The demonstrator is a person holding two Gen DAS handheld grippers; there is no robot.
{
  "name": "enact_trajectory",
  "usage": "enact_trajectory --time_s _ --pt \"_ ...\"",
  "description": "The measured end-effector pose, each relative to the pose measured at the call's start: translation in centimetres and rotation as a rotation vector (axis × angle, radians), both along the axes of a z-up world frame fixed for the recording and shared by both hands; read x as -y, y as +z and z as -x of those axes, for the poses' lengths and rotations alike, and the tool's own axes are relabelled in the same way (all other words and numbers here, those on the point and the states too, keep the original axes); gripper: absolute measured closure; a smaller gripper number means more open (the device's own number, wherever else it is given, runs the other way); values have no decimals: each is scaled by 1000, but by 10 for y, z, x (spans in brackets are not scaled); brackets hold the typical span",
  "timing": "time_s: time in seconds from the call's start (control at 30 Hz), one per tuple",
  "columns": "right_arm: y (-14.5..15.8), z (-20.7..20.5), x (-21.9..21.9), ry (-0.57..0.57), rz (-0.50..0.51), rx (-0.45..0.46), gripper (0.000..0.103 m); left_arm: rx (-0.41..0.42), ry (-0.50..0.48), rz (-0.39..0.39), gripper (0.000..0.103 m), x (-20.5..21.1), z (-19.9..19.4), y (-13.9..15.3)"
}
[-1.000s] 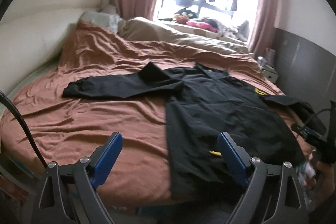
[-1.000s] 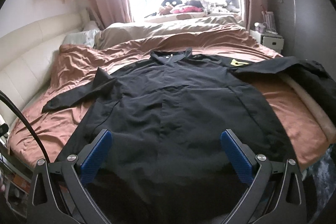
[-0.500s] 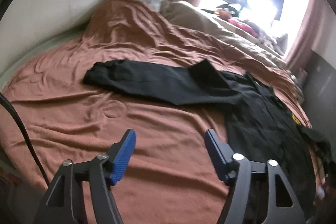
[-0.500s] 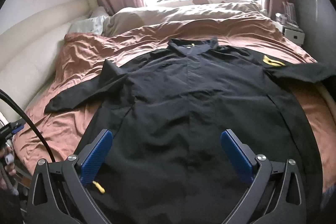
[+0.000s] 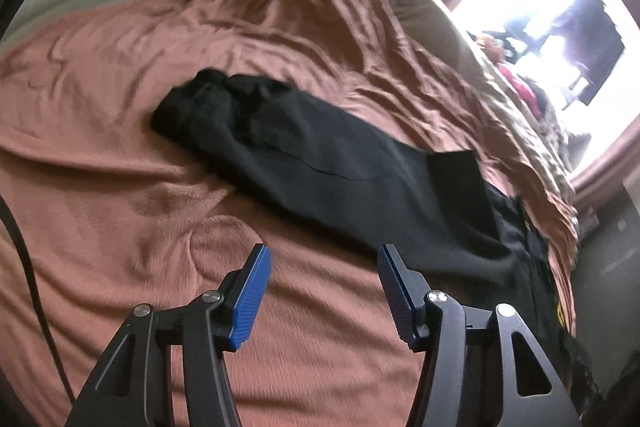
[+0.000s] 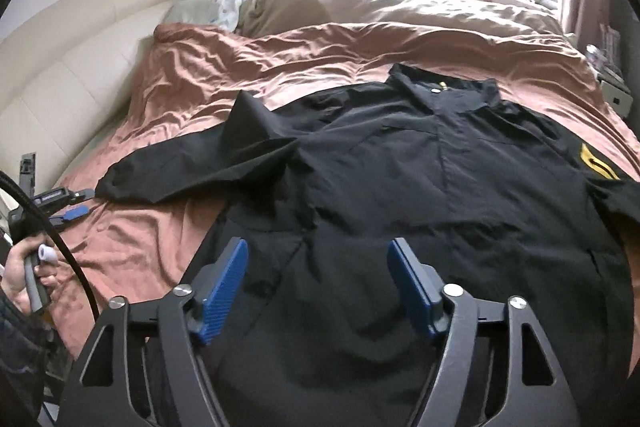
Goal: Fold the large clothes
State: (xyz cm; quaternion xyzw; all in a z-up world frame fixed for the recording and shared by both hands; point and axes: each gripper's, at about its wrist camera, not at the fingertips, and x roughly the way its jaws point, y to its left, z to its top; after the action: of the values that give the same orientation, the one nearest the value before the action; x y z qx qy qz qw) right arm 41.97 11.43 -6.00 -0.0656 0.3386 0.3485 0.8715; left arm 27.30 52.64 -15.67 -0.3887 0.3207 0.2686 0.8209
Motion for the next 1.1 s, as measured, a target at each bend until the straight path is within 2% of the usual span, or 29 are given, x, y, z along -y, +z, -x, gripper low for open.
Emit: enact_trajectory --time_s 0.13,0.23,0.27,0.37,0.43,0.47,0.53,0.6,0.7,0.87,1.0,1.1 --pt "-4 -23 -13 -23 -3 -24 35 -19 56 12 45 -20 -13 -15" --pt "-8 -37 -20 -46 -3 -42 35 -85 89 42 49 -35 -24 -31" --pt "-8 -39 -23 -49 -4 -45 35 -97 102 61 56 -39 -27 -36" --pt "-11 -48 -30 -59 -8 -66 35 -76 147 123 64 -56 -31 -51" --pt "-10 -50 -33 -59 -18 -69 35 -73 179 124 79 -65 -31 -52" --pt "-11 -52 -36 -57 -20 -68 37 -65 196 133 93 -68 -30 -52" --pt "-15 -57 -41 -41 -28 -81 50 -23 217 170 99 -74 -26 -49" --pt "-21 -65 -45 -27 -45 -107 60 6 222 151 101 -73 -24 -36" --pt "-30 -82 -59 -20 -52 -131 69 53 189 91 101 -67 -23 -6" --pt "-42 -114 -89 -7 -77 -195 69 90 144 -25 102 -57 -32 53" --pt "-54 -141 -117 21 -83 -249 69 121 100 -68 102 -48 -43 95" --pt "-61 -159 -132 20 -92 -271 72 178 57 -112 103 -34 -57 133"
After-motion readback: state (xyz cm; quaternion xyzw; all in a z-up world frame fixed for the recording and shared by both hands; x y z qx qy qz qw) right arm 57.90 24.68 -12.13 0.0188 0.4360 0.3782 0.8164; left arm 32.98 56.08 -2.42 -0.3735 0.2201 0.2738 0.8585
